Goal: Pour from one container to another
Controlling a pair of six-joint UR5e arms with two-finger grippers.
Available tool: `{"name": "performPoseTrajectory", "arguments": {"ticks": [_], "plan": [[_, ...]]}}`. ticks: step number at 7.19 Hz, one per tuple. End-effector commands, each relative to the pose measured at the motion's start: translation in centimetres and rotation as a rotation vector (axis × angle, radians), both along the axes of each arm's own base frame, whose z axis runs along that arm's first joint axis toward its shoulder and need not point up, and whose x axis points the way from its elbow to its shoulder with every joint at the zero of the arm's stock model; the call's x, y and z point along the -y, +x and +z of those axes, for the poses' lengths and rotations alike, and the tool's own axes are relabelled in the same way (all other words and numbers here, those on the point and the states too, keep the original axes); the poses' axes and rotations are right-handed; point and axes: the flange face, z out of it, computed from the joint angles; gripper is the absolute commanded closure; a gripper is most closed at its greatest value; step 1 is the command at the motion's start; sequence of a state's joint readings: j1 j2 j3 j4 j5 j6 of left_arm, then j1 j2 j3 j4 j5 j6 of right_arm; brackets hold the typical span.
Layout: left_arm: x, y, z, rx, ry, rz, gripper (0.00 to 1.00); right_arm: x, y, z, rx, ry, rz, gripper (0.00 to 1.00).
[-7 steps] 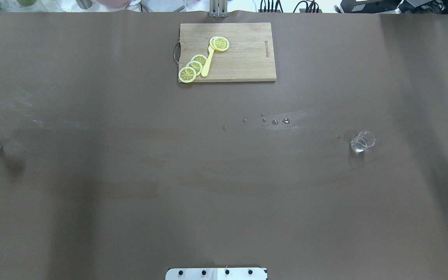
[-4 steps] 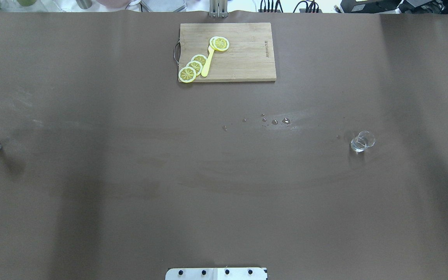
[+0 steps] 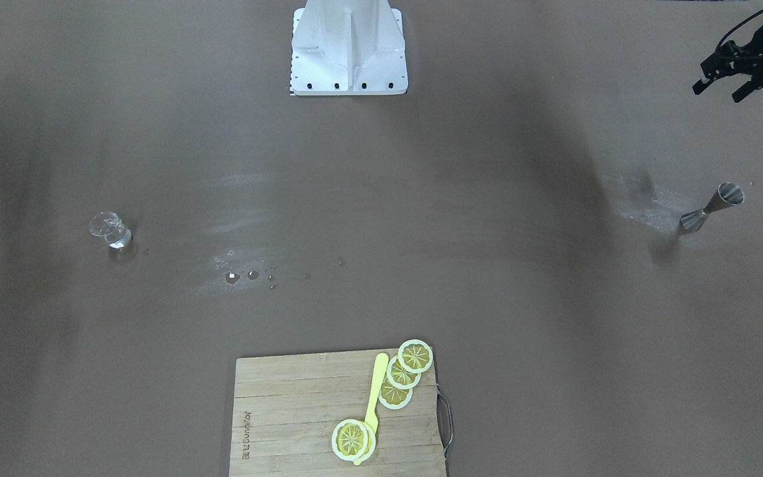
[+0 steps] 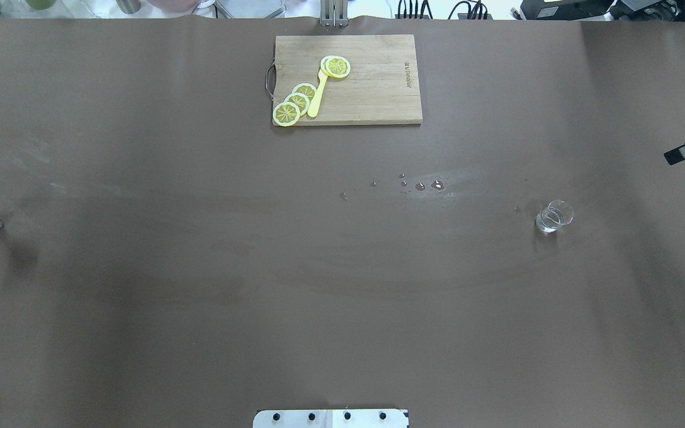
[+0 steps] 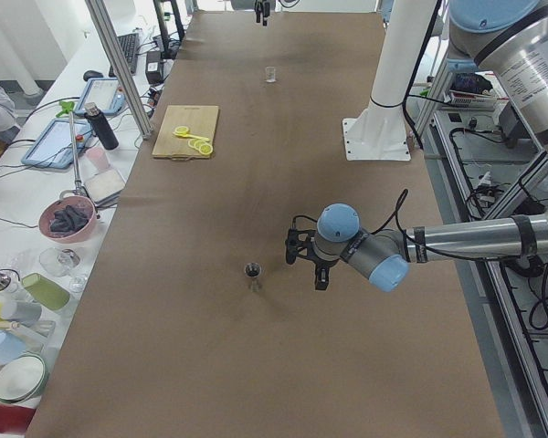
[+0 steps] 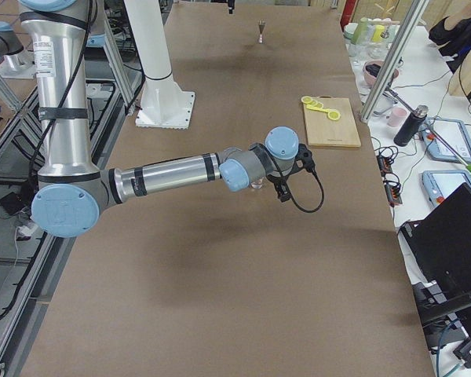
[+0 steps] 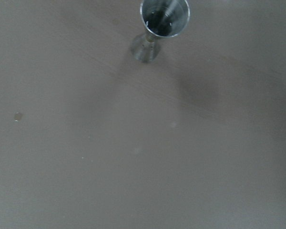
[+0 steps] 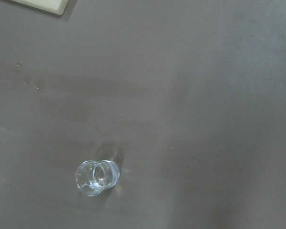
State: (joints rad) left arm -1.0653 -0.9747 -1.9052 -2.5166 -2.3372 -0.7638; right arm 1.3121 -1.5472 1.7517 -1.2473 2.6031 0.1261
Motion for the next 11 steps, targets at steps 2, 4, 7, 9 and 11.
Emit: {"name": "performPoseTrajectory", "arguments": {"ticks": [2, 4, 7, 9, 11], "plan": [[-1.8, 3.5, -0.8, -0.015, 0.108, -0.117, 0.02, -1.0, -1.7, 2.6, 0.097, 0.280, -0.059, 0.00], [-3.4, 3.5, -0.2, 0.035, 0.210, -0.141, 0.02, -2.1, -1.6, 6.9, 0.128, 0.461, -0.059, 0.00], [-3.2, 5.1, 0.1, 0.113, 0.356, -0.216, 0.02, -2.3, -1.5, 10.6, 0.113, 0.752, -0.150, 0.00], [-2.9, 5.6, 1.4, 0.167, 0.476, -0.308, 0.02, -2.4, -2.4, 10.5, 0.090, 0.974, -0.250, 0.00], [-3.0, 5.0, 2.9, 0.189, 0.493, -0.330, 0.02, -1.5, -5.2, 9.3, 0.101, 1.069, -0.322, 0.00]]}}
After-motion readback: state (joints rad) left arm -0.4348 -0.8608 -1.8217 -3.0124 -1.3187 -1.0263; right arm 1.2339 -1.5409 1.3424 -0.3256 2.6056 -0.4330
